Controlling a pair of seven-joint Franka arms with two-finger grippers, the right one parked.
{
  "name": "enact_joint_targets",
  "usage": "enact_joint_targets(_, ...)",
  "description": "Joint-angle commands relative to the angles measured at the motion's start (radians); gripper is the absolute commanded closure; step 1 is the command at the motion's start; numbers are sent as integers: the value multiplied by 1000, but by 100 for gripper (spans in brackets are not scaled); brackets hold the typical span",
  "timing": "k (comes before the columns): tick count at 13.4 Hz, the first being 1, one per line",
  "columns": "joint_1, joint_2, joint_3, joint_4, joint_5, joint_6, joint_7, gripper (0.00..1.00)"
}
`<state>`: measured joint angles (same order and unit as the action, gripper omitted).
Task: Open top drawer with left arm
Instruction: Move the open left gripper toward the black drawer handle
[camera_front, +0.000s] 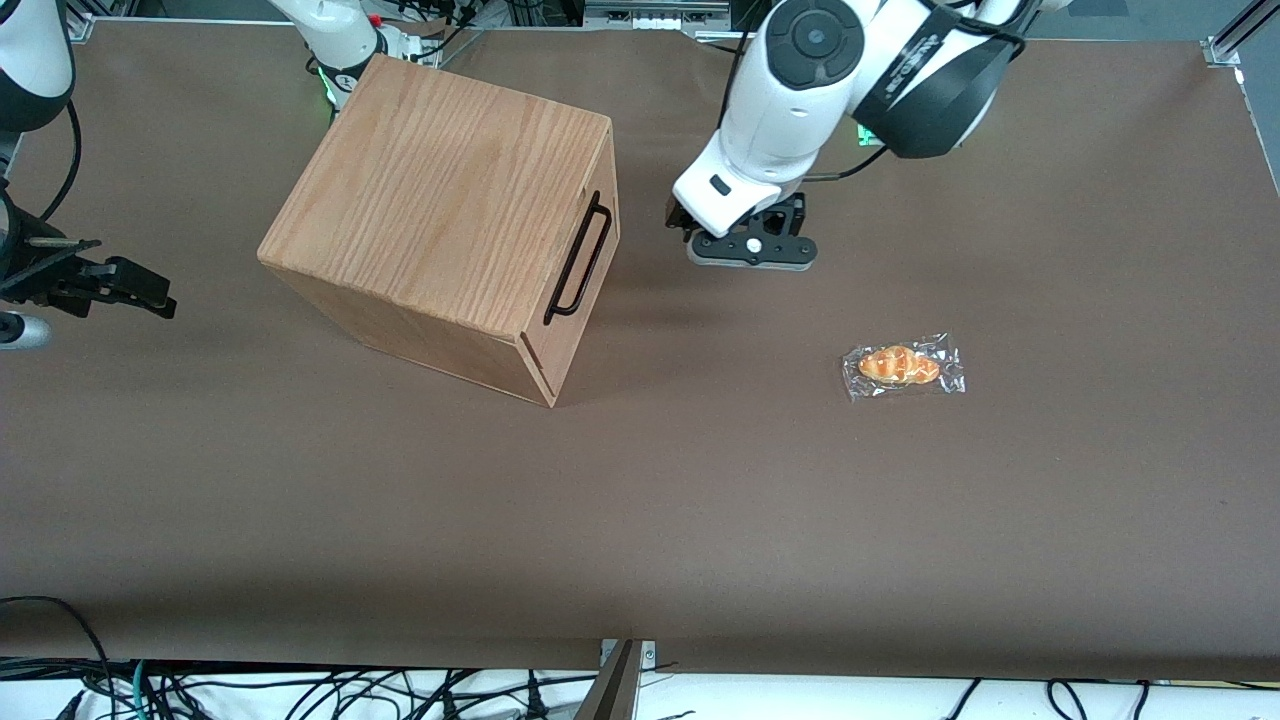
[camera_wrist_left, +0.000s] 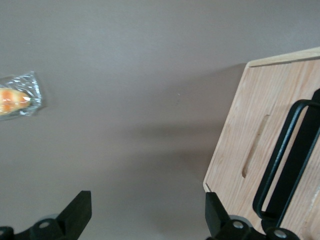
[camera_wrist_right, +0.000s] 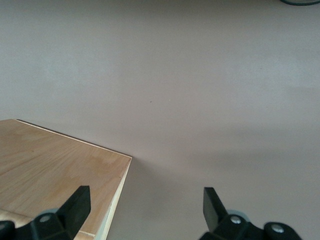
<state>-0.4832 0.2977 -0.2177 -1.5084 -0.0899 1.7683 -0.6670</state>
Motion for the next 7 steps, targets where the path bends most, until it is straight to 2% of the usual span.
enact_joint_targets(1, -20, 35, 11, 37, -57, 17, -23, 0)
enact_joint_targets(3, -26, 60, 11, 53, -88, 49, -45, 0)
enact_joint_targets(7, -69, 107, 11, 80, -93, 94, -88, 0)
